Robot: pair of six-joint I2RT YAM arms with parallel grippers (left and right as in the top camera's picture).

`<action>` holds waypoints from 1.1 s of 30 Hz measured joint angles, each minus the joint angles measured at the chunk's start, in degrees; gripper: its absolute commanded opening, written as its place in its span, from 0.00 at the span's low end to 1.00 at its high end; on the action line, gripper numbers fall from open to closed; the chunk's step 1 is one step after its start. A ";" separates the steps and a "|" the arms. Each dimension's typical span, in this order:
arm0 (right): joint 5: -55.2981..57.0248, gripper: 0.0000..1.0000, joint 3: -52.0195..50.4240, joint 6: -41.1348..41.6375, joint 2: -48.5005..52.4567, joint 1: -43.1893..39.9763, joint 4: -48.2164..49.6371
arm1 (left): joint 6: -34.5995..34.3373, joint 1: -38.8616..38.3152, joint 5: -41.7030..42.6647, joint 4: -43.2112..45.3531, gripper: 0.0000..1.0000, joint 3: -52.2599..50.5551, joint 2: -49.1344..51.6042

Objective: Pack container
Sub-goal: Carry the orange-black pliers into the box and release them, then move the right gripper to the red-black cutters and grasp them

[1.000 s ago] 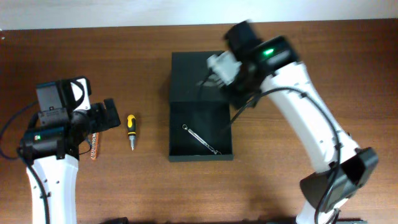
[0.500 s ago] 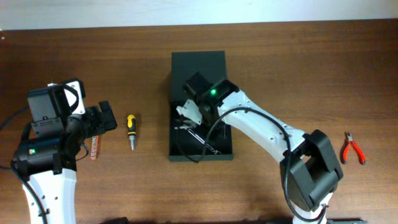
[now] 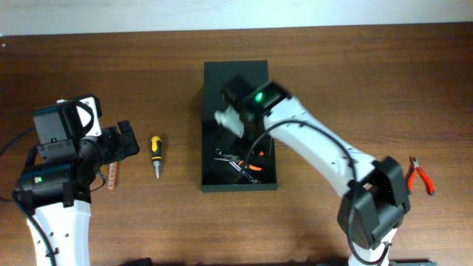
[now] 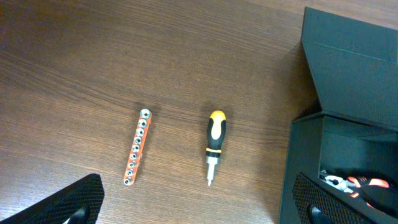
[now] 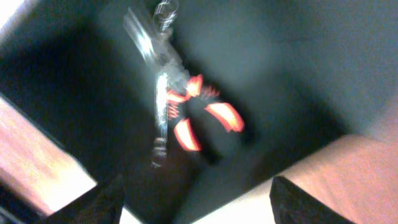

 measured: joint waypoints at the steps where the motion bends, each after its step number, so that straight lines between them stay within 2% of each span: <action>1: 0.59 0.77 3.19 1.09 -0.33 -0.98 -1.31 | 0.00 0.00 0.00 0.00 0.99 0.00 0.00; 6: 5.73 0.79 18.69 11.30 -5.68 -12.37 -11.39 | 0.00 0.00 0.00 0.00 0.99 0.00 0.00; 7: 7.34 0.79 21.55 14.49 -7.76 -17.64 -15.13 | 0.00 0.00 0.00 0.00 0.99 0.00 0.00; 9: 8.39 0.80 23.08 18.69 -10.29 -26.25 -21.05 | 0.00 0.00 0.00 0.02 0.99 0.00 0.00; 12: 7.56 0.83 21.79 21.99 -12.28 -38.23 -22.08 | 0.00 0.00 0.02 0.00 0.99 0.00 0.00; 15: 5.68 0.83 14.27 23.26 -13.57 -49.68 -22.10 | 0.02 0.00 0.00 -0.02 0.99 0.00 0.00; 20: 5.40 0.85 -1.31 20.70 -14.86 -62.34 -19.06 | 0.02 0.00 0.00 0.00 0.99 0.00 0.00; 26: 5.33 0.88 -22.25 19.10 -15.26 -68.19 -3.15 | 0.02 0.00 0.02 -0.04 0.99 0.00 0.00; 33: 5.31 0.89 -39.04 18.32 -15.45 -68.50 15.15 | 0.02 0.00 0.00 0.00 0.99 0.00 0.00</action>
